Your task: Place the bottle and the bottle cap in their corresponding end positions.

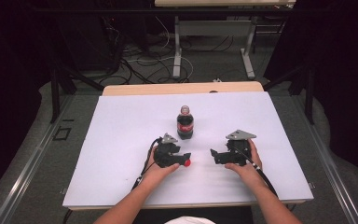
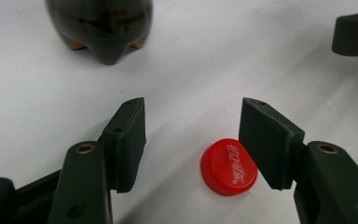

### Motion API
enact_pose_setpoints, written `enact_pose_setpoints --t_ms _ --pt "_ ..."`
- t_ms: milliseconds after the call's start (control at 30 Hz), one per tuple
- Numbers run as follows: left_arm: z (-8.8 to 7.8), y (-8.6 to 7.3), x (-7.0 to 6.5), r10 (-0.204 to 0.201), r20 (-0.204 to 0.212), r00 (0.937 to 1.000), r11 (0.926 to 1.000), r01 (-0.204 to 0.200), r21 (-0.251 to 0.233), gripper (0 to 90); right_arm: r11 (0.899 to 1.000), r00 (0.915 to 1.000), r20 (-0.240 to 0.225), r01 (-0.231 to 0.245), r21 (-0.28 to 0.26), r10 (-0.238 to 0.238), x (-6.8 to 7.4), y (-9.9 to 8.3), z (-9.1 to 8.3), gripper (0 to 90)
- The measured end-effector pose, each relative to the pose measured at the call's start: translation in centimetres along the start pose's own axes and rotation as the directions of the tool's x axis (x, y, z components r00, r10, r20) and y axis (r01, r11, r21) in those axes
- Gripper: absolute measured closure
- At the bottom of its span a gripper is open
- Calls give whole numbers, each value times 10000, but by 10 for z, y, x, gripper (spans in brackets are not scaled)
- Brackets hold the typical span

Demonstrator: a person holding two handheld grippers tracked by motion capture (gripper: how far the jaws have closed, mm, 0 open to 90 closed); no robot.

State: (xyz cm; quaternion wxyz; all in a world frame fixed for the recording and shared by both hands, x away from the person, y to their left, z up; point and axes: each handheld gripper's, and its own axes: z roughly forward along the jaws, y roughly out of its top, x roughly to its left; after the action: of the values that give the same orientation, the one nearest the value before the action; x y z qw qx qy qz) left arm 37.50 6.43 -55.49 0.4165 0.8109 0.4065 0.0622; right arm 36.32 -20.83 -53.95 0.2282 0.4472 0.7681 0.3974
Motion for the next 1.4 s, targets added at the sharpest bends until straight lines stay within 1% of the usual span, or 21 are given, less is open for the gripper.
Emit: enact_pose_setpoints --t_ms 200,367,433,533,567,600,633,700,733,767,800,900,967,1000,1033,1133,1233,1267,1300,1367,1400 --pt "-12 3 15 -325 -85 9994 9994 323 -153 345 10000 10000 38 -40 -18 40 -1 0 0 0" --pt "-25 3 28 -103 -677 9977 9999 94 -128 266 10000 10000 70 -21 -15 21 -2 0 0 0" --pt "-31 2 33 -77 -869 9962 9999 64 -154 263 10000 10000 92 -35 -13 35 -2 0 0 0" --pt "-42 2 42 104 -982 9951 9994 -135 -310 263 9999 9999 40 -119 -27 119 -2 0 0 0" --pt "-46 1 45 88 -973 9952 9989 -133 -455 262 9999 9999 49 -112 -26 112 -2 0 0 0" --pt "-49 1 46 -49 -991 9951 9989 2 -473 261 9999 9999 50 -110 -27 110 -2 0 0 0" --pt "-53 0 49 74 -1055 9944 9982 -136 -585 261 10000 9999 60 -85 -12 85 -2 -1 0 0" --pt "-62 -1 55 173 -1047 9944 9985 -227 -505 257 10000 9999 67 -92 -12 92 -2 0 0 0" --pt "-65 -2 57 72 -1093 9940 9981 -138 -594 257 10000 10000 52 9 9 -9 -3 -1 0 0" --pt "-69 -4 59 -131 -1150 9933 9983 64 -583 256 9999 9999 80 -132 -25 132 -2 0 0 0" --pt "-74 -5 63 -44 -1358 9907 9988 -23 -491 251 9999 9999 88 -131 -27 131 -2 0 -1 0" --pt "-85 -11 73 -175 -1821 9831 9971 38 -754 210 9999 9998 112 -154 -5 154 -3 -1 -1 0" --pt "-92 -15 79 -415 -1853 9818 9948 234 -987 154 9999 9999 57 -134 -17 134 -3 -1 0 0" --pt "-96 -17 83 -463 -1854 9816 9942 272 -1040 151 9999 9999 59 -134 -1 134 -2 -1 0 0" --pt "-98 -19 85 -733 -1814 9807 9906 505 -1271 130 9999 9999 71 -107 -14 107 -2 -1 0 0" --pt "-106 -26 94 -912 -1865 9782 9881 656 -1389 86 9999 9999 61 -139 -25 139 -3 -1 0 0" --pt "-111 -33 102 -1111 -2087 9717 9849 796 -1535 46 9999 9998 104 -161 14 160 -3 -1 1 0" --pt "-113 -35 105 -1162 -2089 9710 9850 856 -1501 37 9999 9998 101 -156 23 156 -3 -2 1 0" --pt "-113 -37 106 -1276 -2169 9678 9824 932 -1621 27 9998 9998 119 -179 36 179 -3 -2 1 0" --pt "-116 -41 112 -1287 -2241 9660 9838 959 -1516 5 9998 9997 132 -199 45 198 -3 -2 1 0" --pt "-117 -42 114 -1402 -2301 9630 9816 1048 -1598 5 9998 9998 134 -174 42 173 -3 -2 1 0"
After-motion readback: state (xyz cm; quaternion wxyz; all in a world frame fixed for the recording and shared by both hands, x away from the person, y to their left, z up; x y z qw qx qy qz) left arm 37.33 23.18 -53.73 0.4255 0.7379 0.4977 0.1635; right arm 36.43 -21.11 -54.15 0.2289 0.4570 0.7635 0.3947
